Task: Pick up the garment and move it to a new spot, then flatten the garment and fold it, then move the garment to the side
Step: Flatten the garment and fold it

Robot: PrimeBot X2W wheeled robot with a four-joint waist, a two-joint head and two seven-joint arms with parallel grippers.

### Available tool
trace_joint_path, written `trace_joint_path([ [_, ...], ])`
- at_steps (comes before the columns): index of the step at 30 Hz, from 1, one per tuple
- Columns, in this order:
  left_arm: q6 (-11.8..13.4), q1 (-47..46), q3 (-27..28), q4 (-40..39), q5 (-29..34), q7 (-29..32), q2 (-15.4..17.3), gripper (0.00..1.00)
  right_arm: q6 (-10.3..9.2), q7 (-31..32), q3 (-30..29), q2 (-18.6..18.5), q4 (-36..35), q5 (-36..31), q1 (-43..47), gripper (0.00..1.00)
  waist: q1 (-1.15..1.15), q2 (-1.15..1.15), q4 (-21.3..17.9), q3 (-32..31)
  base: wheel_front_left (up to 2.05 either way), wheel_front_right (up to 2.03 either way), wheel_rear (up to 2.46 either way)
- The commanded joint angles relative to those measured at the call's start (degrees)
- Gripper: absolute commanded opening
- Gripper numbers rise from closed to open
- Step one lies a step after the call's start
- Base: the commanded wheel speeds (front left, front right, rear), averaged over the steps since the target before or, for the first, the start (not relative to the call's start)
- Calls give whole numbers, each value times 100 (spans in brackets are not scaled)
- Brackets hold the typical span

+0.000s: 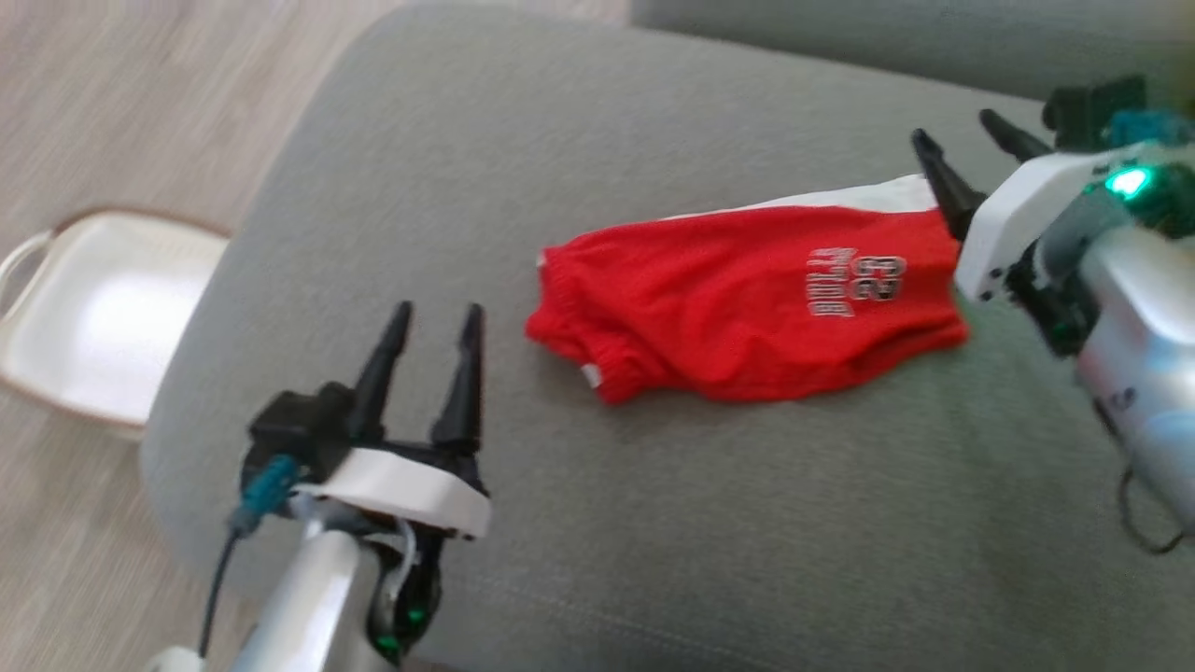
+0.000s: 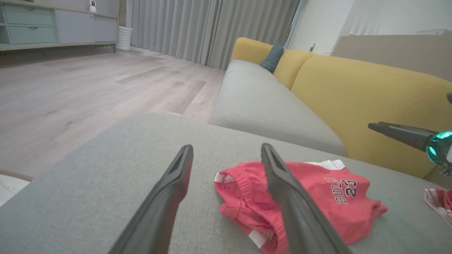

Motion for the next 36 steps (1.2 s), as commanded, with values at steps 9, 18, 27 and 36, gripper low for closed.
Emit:
trace_joint_path([
  [9, -145, 187, 846, -368, 292, -70, 22, 100, -4, -1101, -591, 505, -338, 24, 966, 100, 0, 0, -877, -627, 0, 0, 0],
  [18, -221, 641, 1079, -777, 521, -70, 22, 100, -4, -1152, -2831, 875, -2019, -1836, 2589, 100, 0, 0, -1315, -800, 0, 0, 0],
  [27, -81, 1044, 1125, -1060, 505, -70, 22, 100, -4, -1153, -4119, 1732, -3196, -3443, 4164, 100, 0, 0, -1435, -862, 0, 0, 0],
  [36, -123, 1019, 1110, -1061, 512, -70, 22, 100, -4, -828, -4408, 1963, -3850, -4022, 4616, 100, 0, 0, -1361, -786, 0, 0, 0],
])
